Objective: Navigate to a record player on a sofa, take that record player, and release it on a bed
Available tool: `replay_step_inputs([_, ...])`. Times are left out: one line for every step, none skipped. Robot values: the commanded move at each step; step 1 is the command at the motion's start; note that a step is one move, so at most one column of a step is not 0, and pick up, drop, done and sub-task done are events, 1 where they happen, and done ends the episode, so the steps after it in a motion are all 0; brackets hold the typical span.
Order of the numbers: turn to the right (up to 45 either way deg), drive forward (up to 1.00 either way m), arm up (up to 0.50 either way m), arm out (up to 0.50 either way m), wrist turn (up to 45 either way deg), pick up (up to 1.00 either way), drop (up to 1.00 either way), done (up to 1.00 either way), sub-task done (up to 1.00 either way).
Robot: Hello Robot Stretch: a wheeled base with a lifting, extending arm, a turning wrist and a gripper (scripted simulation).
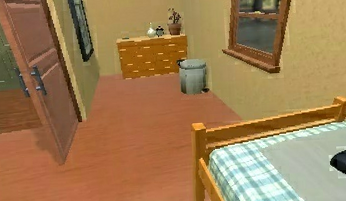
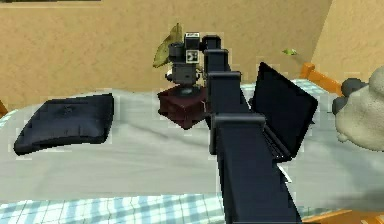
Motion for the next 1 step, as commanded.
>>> replay_step_inputs([0.0, 0.0, 0.0, 0.0, 0.0, 0.0, 0.0, 1.0, 0.0])
